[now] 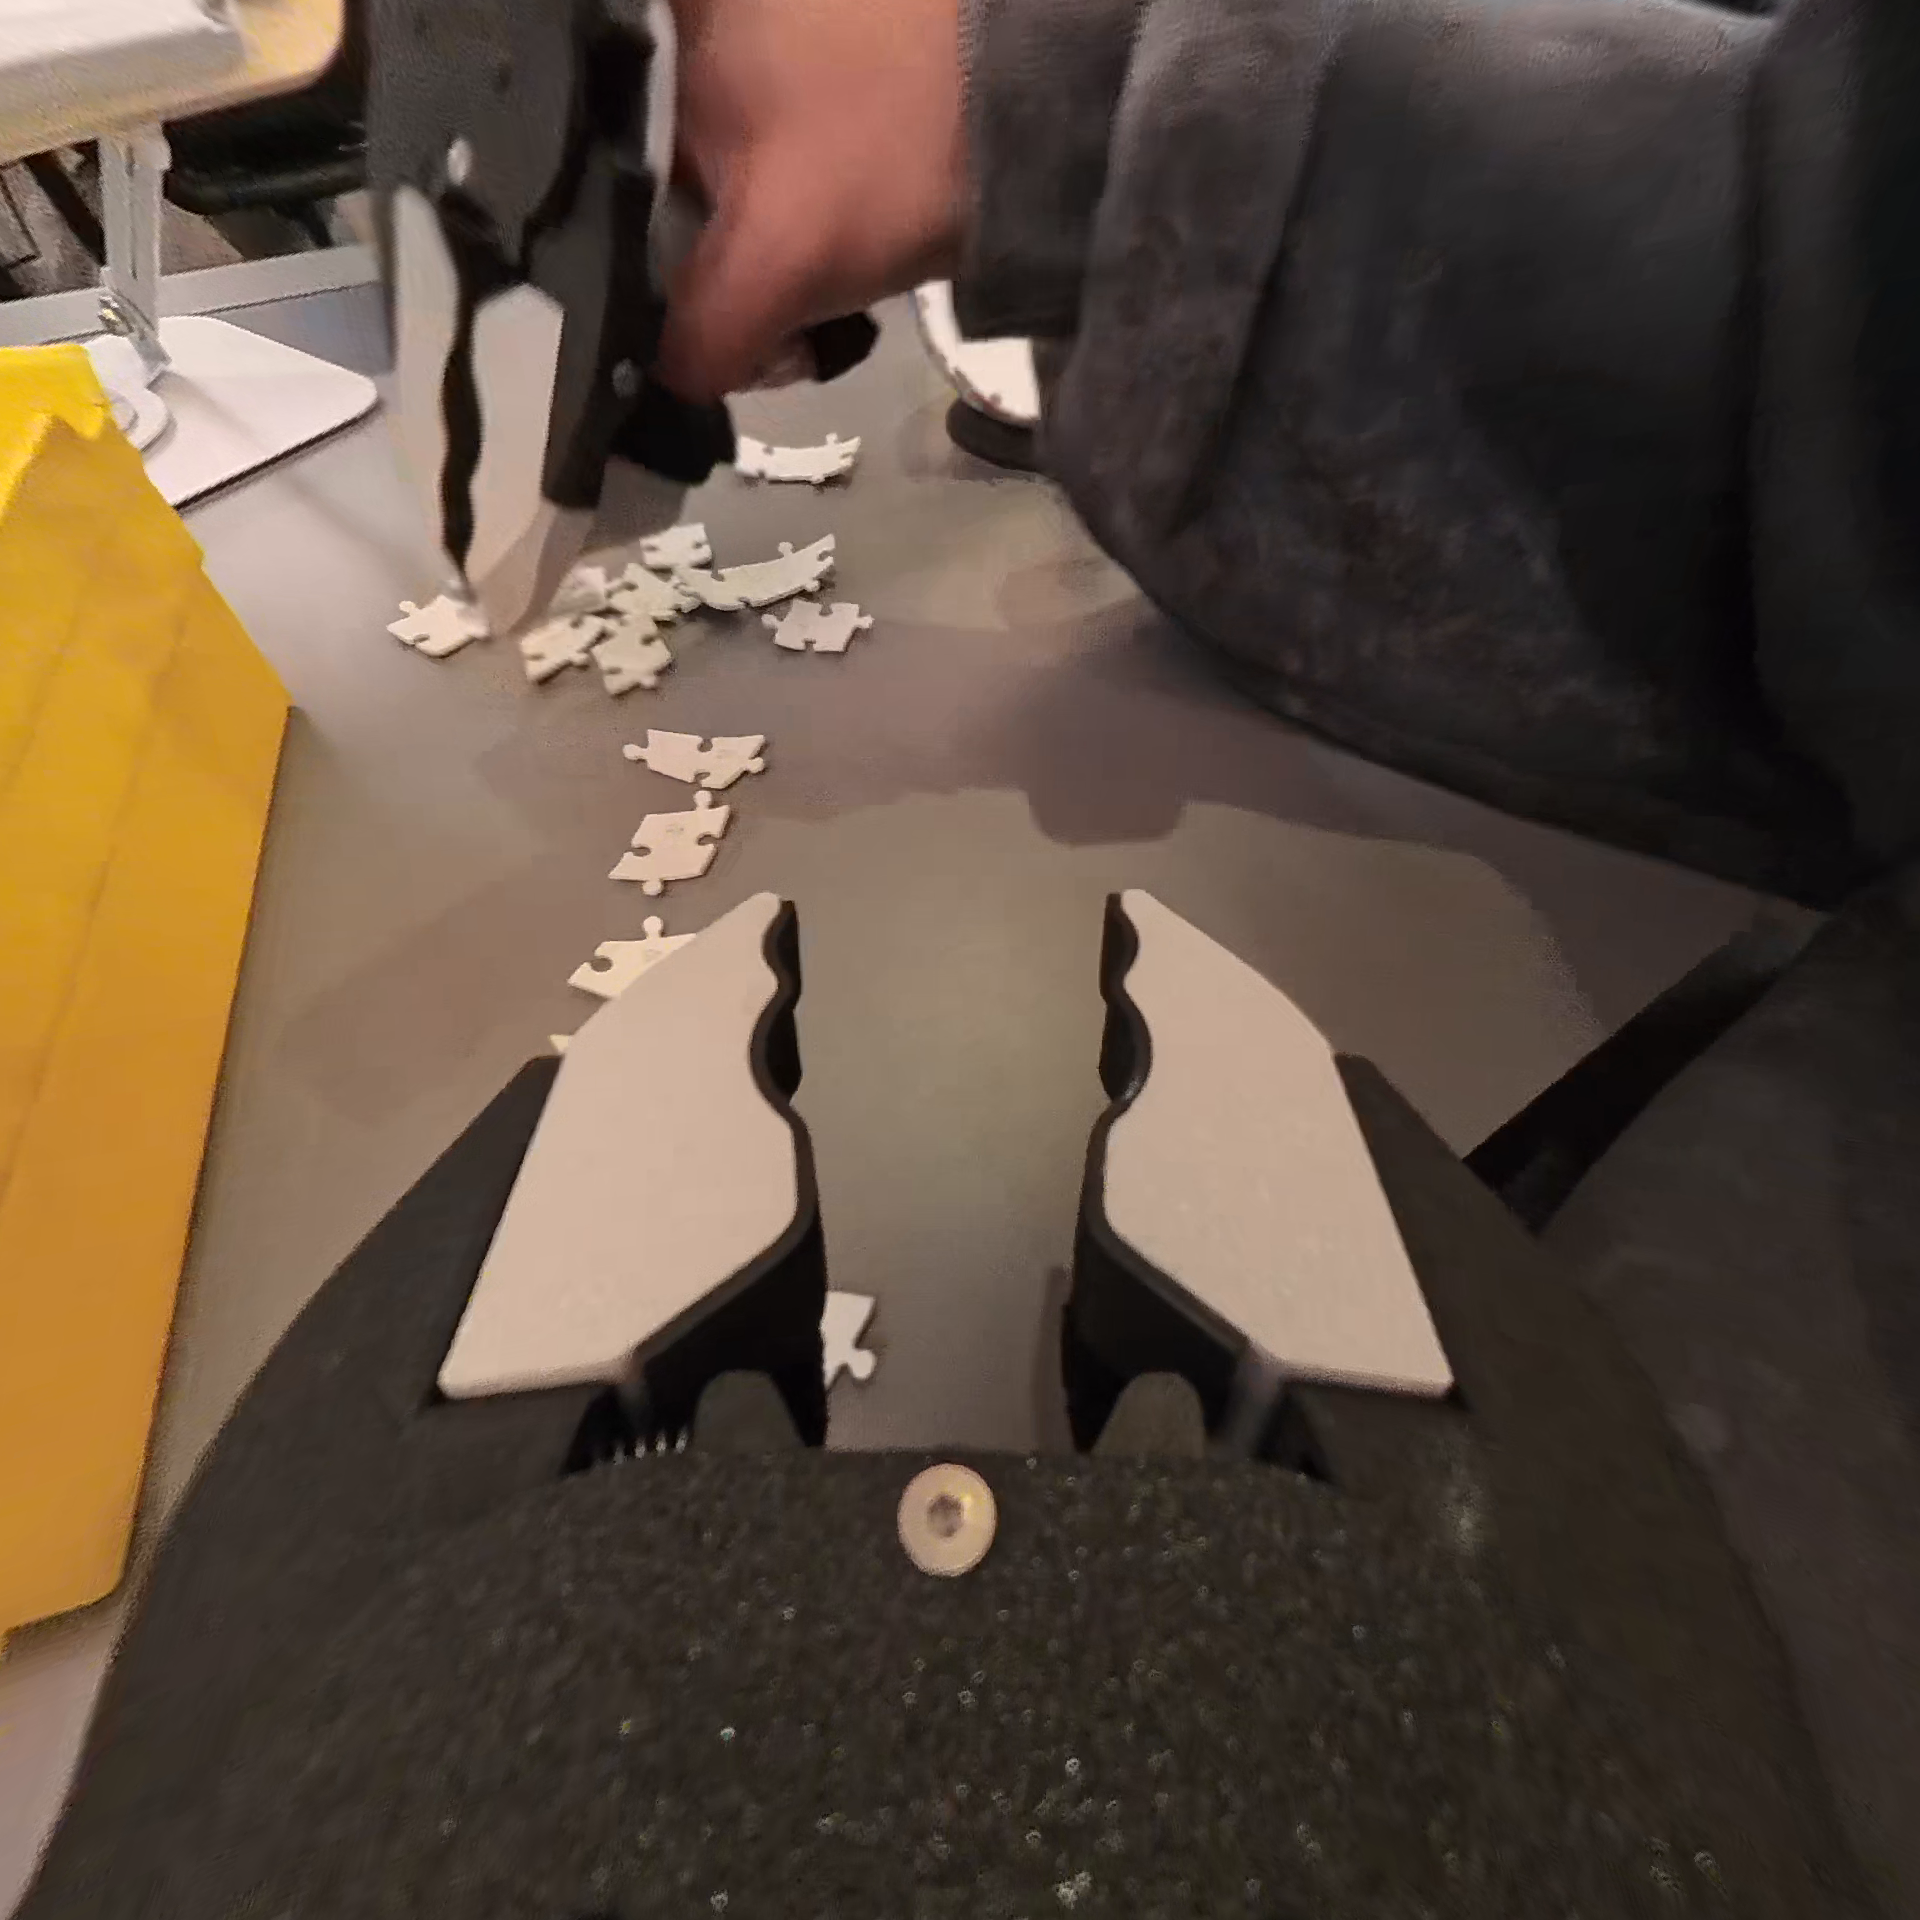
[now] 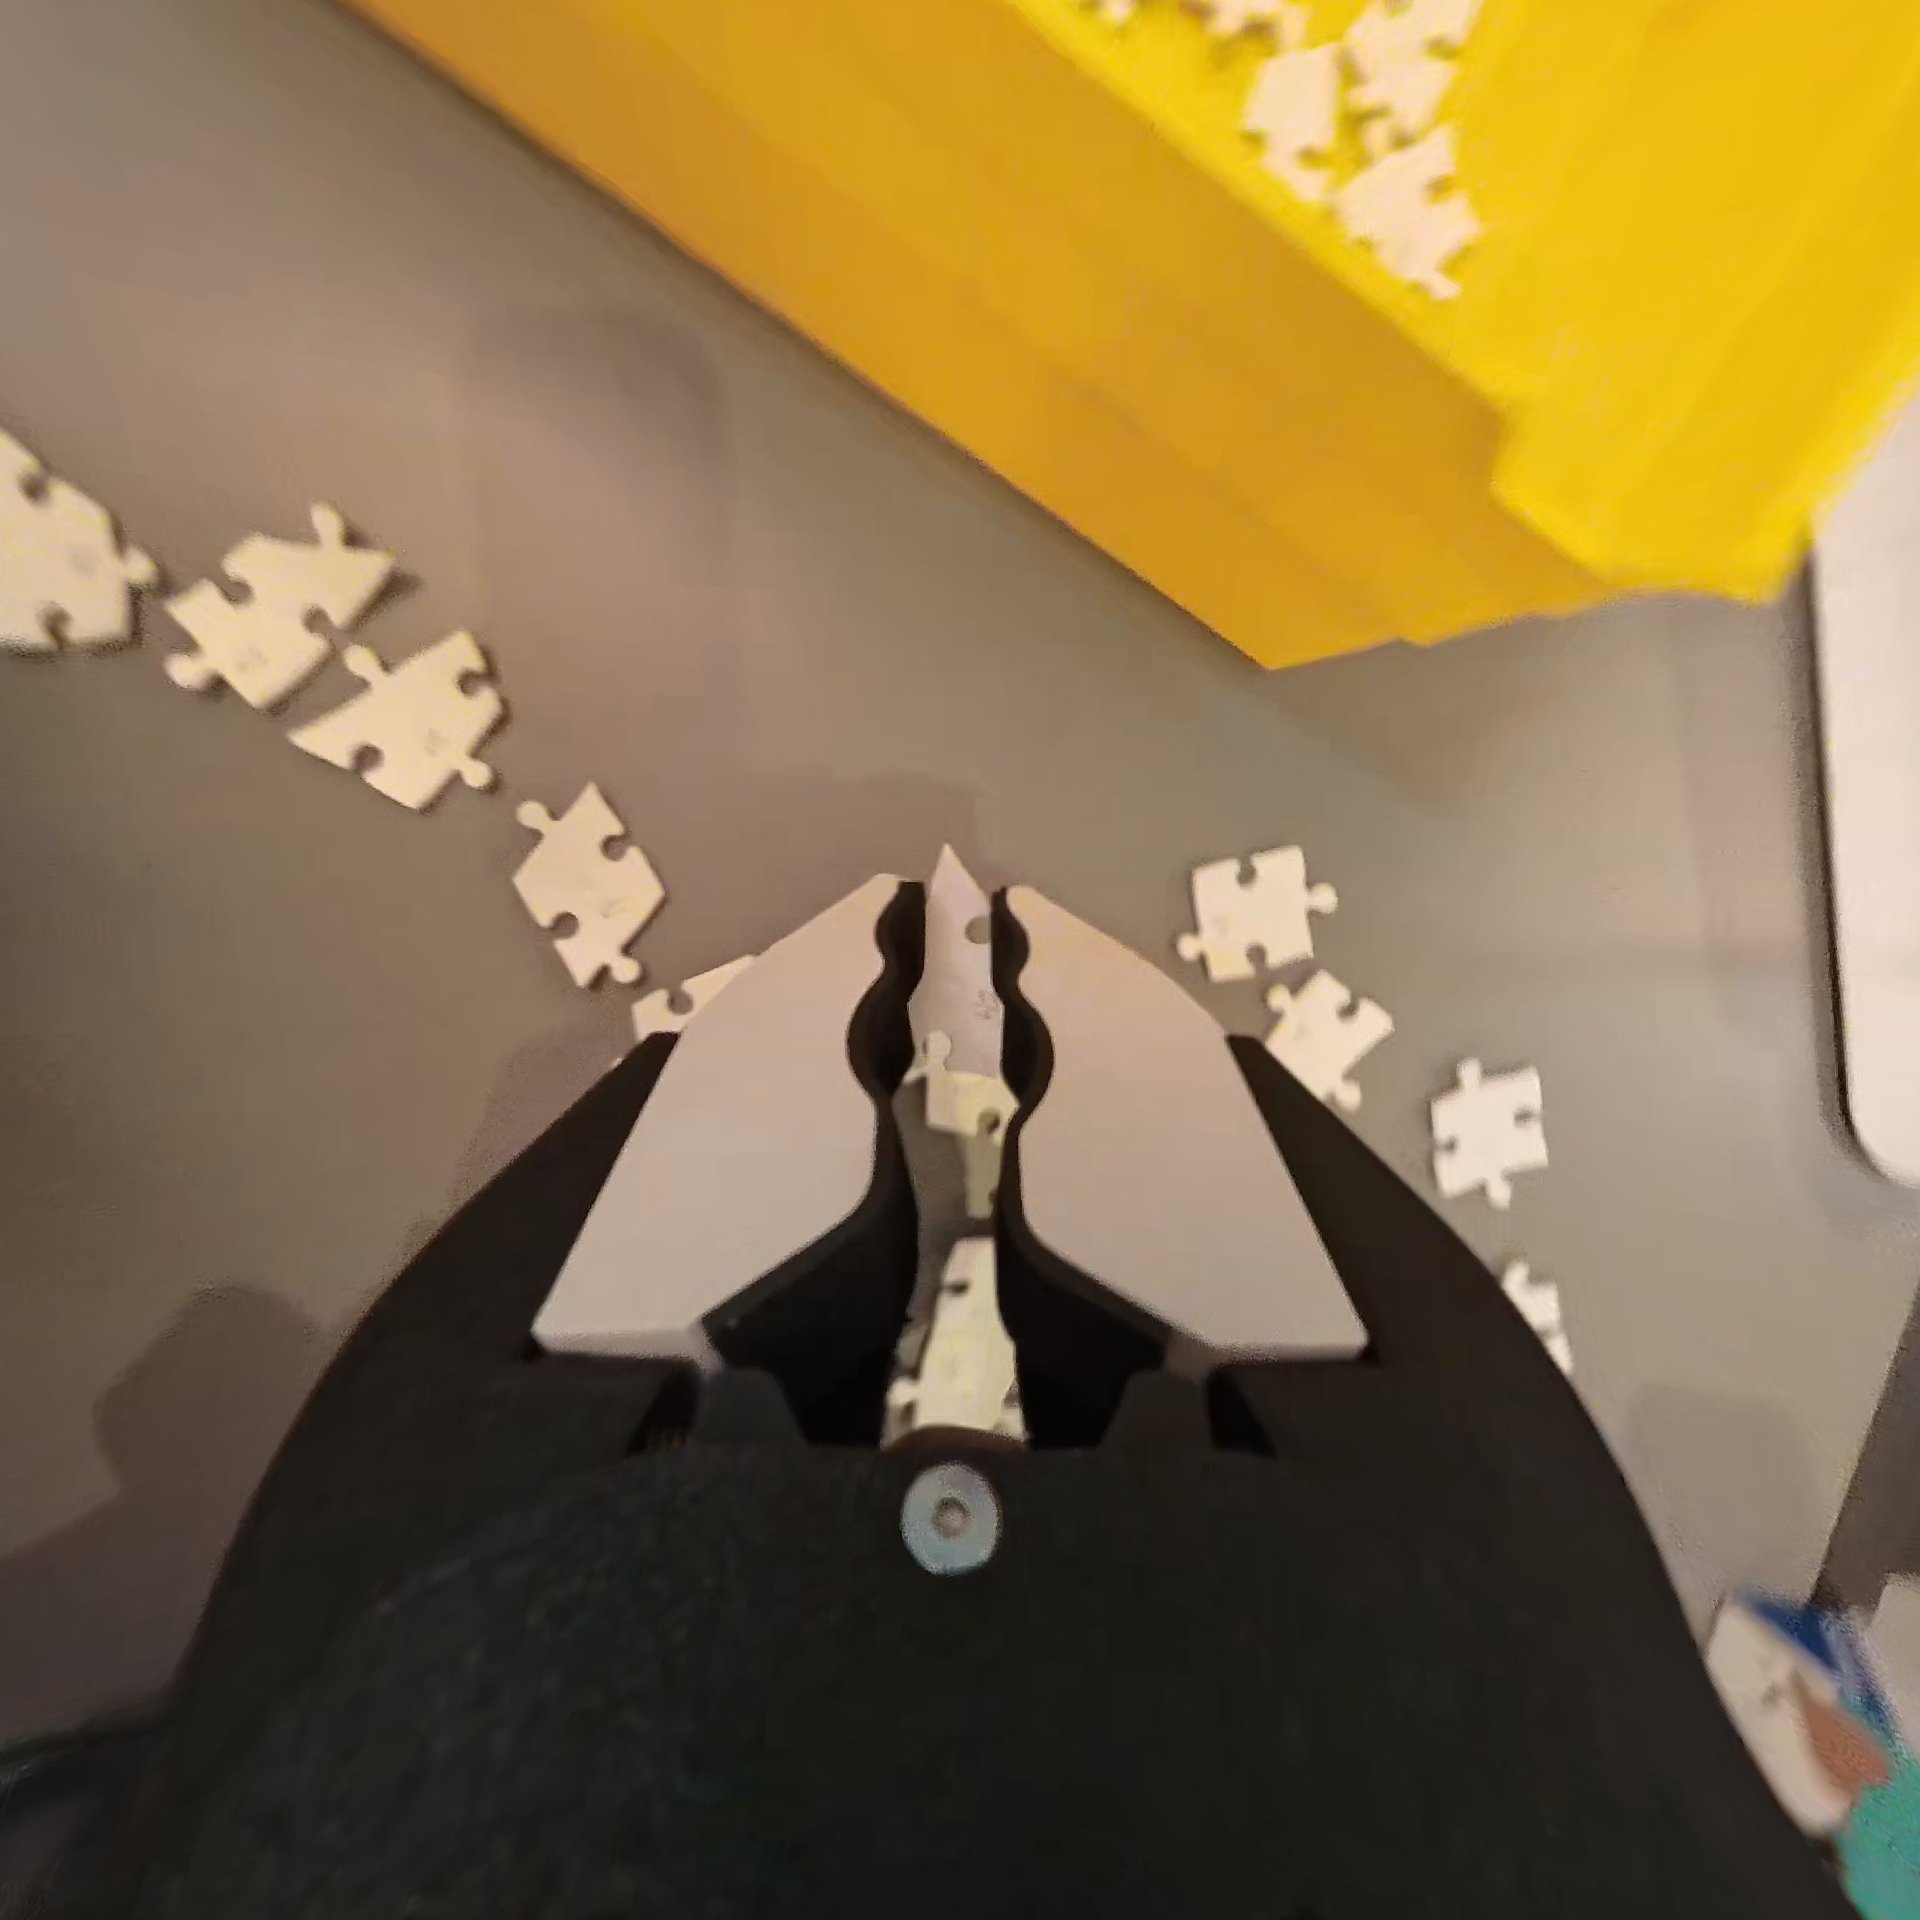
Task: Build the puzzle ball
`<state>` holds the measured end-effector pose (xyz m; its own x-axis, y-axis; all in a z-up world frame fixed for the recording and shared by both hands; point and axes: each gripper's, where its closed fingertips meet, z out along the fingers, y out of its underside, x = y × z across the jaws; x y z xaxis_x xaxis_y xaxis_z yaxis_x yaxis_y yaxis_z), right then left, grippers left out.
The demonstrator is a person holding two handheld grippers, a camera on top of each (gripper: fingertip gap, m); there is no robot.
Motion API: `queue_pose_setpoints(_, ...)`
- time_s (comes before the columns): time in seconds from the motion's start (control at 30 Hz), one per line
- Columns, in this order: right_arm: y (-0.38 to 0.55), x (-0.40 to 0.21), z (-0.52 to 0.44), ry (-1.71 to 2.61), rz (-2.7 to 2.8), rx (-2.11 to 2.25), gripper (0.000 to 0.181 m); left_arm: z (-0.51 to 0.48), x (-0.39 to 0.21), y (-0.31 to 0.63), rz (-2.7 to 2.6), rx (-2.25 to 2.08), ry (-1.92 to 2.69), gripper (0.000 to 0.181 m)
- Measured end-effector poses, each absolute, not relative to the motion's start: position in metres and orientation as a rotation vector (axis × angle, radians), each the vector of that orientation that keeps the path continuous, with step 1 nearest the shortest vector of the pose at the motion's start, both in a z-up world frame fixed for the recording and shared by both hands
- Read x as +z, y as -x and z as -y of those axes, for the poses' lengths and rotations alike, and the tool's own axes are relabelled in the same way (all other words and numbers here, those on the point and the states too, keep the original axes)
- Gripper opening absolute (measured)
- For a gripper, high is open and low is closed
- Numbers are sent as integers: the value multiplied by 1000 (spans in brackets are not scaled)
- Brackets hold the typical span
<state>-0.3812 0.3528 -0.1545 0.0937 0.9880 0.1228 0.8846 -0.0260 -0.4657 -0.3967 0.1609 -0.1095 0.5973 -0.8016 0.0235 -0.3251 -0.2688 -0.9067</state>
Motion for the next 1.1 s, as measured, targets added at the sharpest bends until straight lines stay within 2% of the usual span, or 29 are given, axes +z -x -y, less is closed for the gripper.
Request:
queue_pose_setpoints(0.07,369,-143,-351,2084,1643,350,12,-163,-108,401,-892,-592,1850,54)
queue_pose_setpoints(0.23,340,-168,-333,2423,1325,371,12,-175,-106,418,-815,-522,1860,55)
queue_pose_setpoints(0.53,335,-194,-326,2612,1034,446,12,-181,-102,434,-741,-507,1884,56)
queue_pose_setpoints(0.8,340,-190,-321,2614,906,489,13,-179,-105,431,-759,-506,1890,57)
queue_pose_setpoints(0.87,337,-184,-322,2588,882,469,21,-179,-105,431,-762,-494,1887,57)
queue_pose_setpoints(1.1,294,-139,-324,2356,923,304,14,-178,-106,431,-758,-510,1892,57)
